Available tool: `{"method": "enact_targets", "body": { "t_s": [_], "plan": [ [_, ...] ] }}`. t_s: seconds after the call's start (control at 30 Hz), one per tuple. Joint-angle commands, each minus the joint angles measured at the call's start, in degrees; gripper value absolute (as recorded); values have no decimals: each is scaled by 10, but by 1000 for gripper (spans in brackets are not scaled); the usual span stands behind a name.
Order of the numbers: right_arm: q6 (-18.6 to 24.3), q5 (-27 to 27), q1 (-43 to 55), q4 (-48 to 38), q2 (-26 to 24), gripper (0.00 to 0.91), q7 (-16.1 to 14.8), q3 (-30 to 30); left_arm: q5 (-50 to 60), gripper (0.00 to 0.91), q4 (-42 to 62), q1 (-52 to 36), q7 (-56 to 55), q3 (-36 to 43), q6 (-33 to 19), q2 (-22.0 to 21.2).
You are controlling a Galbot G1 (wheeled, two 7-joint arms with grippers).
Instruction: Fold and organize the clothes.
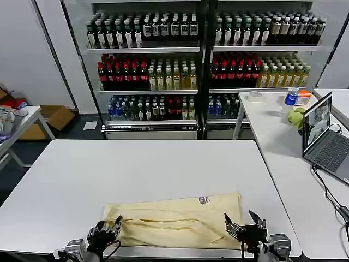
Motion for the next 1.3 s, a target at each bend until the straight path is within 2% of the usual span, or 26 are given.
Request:
{"method": "enact_targets", "body": {
  "t_s": [0.03, 0.57, 1.1, 1.3],
  "plan": [
    [0, 0, 0, 1, -1, 907, 0, 0, -7, 10, 3, 0, -2, 2, -1, -13],
    [0, 6, 10, -2, -3, 907, 1, -2, -59, 10, 0, -1, -1, -45, -8, 5],
    [1, 15, 20, -5, -16, 907, -1, 1, -132, 10, 91, -37, 12, -279, 13, 127],
    [2, 16, 21, -5, -21, 907, -2, 0, -182, 10, 102, -49, 11, -308, 22, 149]
  ]
}}
